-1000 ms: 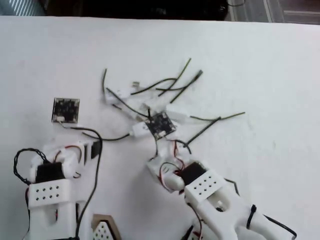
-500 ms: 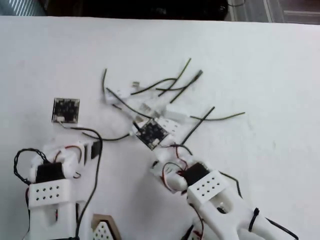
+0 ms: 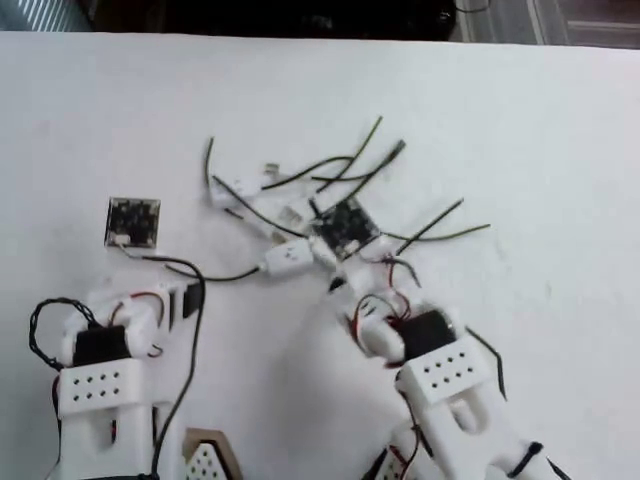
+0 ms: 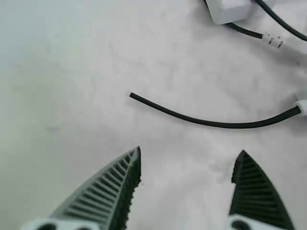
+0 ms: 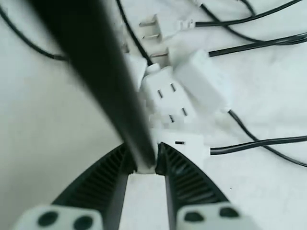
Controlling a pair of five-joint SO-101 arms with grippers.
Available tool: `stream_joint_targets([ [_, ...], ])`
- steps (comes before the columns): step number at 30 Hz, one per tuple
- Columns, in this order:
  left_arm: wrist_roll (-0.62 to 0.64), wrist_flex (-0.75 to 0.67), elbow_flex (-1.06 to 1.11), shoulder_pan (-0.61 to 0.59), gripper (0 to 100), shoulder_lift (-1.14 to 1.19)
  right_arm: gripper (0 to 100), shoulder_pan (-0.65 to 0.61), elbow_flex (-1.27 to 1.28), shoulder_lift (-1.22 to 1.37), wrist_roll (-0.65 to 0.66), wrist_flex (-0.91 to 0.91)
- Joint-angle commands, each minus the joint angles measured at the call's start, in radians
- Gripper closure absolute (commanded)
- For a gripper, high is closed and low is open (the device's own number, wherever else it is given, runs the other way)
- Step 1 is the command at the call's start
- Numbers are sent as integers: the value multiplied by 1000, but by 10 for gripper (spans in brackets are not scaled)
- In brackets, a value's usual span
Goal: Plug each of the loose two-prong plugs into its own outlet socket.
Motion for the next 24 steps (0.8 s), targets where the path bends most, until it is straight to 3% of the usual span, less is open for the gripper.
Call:
stream_joint_targets([
  [1,-11,-18,-3,-8,695,-19,982,85,-120,-36,6,28],
  [5,-11,-18,-3,-8,695,-19,982,173,-187,-33,6,8],
  [10,-11,-18,-3,-8,695,-19,982,271,-215,59,5,-205],
  [18,-11,-15,-2,-8,695,-19,981,381,-224,432,-2,-677],
  [21,-11,-15,-2,-8,695,-19,981,395,-278,576,-5,-751],
  [24,-11,-18,5,-8,695,-19,981,418,-387,713,-97,-750],
])
